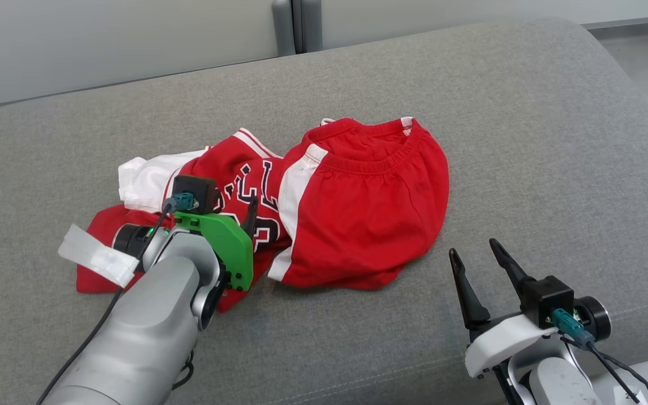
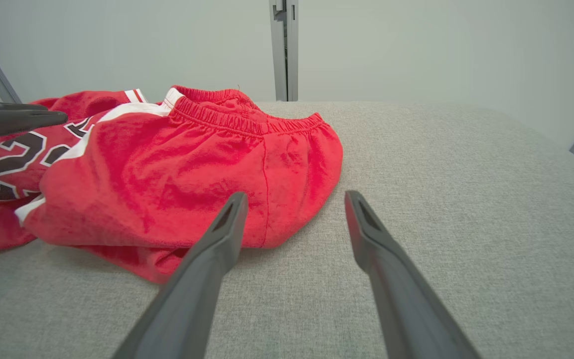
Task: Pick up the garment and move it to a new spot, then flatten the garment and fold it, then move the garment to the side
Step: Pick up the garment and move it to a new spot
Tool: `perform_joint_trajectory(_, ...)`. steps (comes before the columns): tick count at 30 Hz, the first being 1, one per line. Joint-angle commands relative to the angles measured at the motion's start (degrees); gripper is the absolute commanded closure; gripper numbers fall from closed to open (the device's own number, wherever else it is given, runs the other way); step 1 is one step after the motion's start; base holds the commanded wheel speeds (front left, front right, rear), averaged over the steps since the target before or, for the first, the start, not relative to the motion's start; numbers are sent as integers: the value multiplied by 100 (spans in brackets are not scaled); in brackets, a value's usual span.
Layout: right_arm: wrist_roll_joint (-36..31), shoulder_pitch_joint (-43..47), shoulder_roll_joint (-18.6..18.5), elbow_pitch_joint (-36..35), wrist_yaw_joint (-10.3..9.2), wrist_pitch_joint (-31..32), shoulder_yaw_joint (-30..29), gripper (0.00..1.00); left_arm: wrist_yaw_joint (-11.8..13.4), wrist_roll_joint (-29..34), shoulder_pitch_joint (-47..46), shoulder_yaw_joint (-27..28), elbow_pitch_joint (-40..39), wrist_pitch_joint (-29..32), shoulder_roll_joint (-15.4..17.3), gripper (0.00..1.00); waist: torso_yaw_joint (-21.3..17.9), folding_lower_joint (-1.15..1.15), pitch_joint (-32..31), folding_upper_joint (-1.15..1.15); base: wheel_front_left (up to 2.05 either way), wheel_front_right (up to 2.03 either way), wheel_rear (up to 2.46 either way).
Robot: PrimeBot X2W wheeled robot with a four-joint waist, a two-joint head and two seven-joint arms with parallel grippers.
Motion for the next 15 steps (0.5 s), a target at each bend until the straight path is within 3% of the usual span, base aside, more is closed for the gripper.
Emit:
perform_joint_trajectory(1, -20, 3, -15, -14, 0, -24, -8, 0, -26, -32, 74, -7, 34, 21, 18, 0, 16, 0, 16, 0, 0, 0, 0)
perform_joint_trajectory(15, -94, -205, -14, -115, 0, 48, 95, 0, 103, -327, 114, 166, 783, 431, 103, 0, -401, 0, 467, 0, 0, 0, 0)
